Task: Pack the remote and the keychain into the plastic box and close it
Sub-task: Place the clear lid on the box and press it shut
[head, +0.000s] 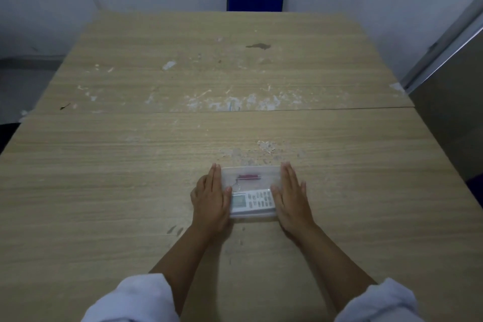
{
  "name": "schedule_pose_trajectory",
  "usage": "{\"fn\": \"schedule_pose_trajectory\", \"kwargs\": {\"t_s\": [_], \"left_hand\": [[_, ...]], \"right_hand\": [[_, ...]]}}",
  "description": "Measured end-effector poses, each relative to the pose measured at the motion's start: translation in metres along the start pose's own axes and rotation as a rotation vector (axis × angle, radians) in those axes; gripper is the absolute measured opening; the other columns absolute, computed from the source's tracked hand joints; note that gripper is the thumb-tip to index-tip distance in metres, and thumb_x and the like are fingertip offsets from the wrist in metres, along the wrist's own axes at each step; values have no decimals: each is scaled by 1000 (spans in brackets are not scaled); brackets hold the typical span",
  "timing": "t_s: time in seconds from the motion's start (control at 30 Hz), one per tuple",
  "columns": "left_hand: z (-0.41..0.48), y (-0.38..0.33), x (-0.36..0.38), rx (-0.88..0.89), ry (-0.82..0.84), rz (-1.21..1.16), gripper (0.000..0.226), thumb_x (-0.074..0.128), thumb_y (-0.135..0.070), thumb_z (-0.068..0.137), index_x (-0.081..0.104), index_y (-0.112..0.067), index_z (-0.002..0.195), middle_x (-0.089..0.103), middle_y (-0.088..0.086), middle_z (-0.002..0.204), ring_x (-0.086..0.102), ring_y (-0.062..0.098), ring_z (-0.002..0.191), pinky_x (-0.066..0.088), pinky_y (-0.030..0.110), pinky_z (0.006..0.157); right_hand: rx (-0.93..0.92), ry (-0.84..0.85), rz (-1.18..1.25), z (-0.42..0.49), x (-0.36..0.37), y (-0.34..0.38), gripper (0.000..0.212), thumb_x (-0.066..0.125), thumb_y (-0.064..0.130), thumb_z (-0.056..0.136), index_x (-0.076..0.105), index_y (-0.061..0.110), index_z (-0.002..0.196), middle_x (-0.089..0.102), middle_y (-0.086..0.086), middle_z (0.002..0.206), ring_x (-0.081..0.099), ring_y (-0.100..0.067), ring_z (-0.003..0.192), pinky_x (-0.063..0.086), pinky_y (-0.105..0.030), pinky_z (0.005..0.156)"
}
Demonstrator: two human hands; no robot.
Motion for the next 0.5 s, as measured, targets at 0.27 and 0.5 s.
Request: {"fn": "schedule_pose_trajectory", "kwargs": {"t_s": [0.27, 0.5], "left_hand": [[1, -2, -3, -25, 22, -20, 61, 25, -44, 94, 13, -19, 149, 36, 6, 149, 27, 25, 134, 23, 46, 108], [8, -3, -11, -84, -152, -258, 34, 38, -22, 98, 54, -8, 125, 61, 15, 122, 54, 31, 115, 44, 39, 97]], "right_hand": [[53, -29, 146, 3, -1, -1, 52, 29, 34, 98, 14, 25, 147, 24, -2, 156, 16, -15, 145, 0, -39, 122], [293, -255, -48, 18, -17, 0, 33, 35, 28, 97, 59, 13, 116, 60, -19, 117, 48, -37, 108, 39, -42, 94]]}}
Point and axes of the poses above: each hand's wrist, its own z-axis towards the middle knuckle, its own x-axis out of the palm, y = z × x, the point moved 2 cm from there along z, towards the middle knuckle
